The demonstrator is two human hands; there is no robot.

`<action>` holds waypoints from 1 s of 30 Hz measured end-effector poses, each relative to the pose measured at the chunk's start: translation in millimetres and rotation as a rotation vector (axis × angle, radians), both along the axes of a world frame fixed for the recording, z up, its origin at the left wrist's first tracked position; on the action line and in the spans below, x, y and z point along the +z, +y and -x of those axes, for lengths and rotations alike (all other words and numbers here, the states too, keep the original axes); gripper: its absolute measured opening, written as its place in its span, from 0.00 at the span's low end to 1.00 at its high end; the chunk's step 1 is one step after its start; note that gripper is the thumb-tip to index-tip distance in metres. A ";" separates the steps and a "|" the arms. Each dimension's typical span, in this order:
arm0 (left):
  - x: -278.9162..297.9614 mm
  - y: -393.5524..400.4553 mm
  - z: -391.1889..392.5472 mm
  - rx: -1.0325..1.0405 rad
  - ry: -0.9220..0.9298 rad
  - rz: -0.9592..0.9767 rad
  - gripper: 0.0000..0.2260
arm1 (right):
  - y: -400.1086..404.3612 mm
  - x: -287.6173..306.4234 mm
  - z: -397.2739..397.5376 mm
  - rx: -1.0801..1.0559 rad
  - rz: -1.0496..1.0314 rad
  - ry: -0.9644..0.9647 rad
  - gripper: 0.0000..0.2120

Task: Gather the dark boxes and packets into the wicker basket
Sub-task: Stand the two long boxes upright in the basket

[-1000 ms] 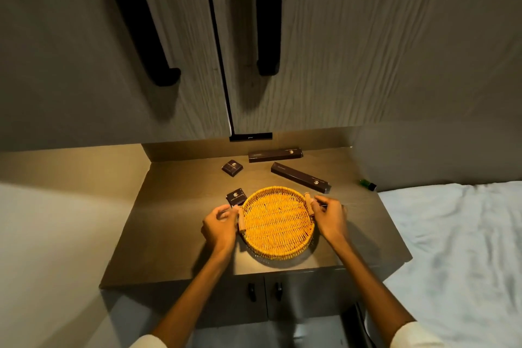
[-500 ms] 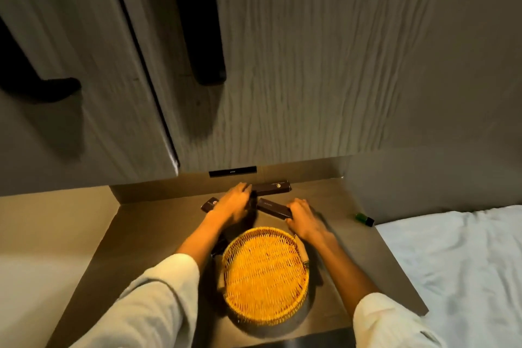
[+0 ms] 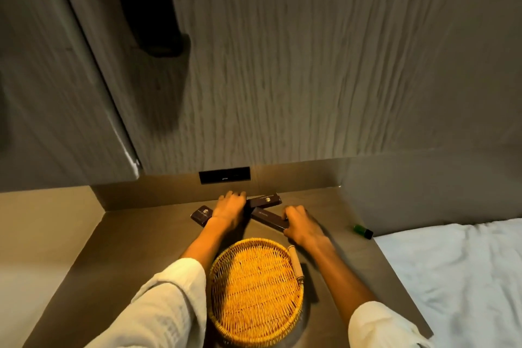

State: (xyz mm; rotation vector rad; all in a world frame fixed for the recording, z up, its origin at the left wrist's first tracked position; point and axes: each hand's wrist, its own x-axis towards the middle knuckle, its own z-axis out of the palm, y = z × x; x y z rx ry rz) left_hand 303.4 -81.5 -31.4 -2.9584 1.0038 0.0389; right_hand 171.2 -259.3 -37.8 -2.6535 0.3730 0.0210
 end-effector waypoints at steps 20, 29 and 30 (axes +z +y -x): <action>19.8 76.0 202.9 0.274 0.090 0.470 0.14 | 105.1 35.7 101.4 -0.041 -0.158 -0.248 0.13; -4.6 63.9 200.1 0.295 0.068 0.235 0.25 | 121.7 5.1 100.2 -0.067 0.084 -0.012 0.24; -7.3 65.9 200.5 0.283 0.053 0.225 0.25 | 121.4 2.7 101.4 -0.064 0.090 -0.017 0.25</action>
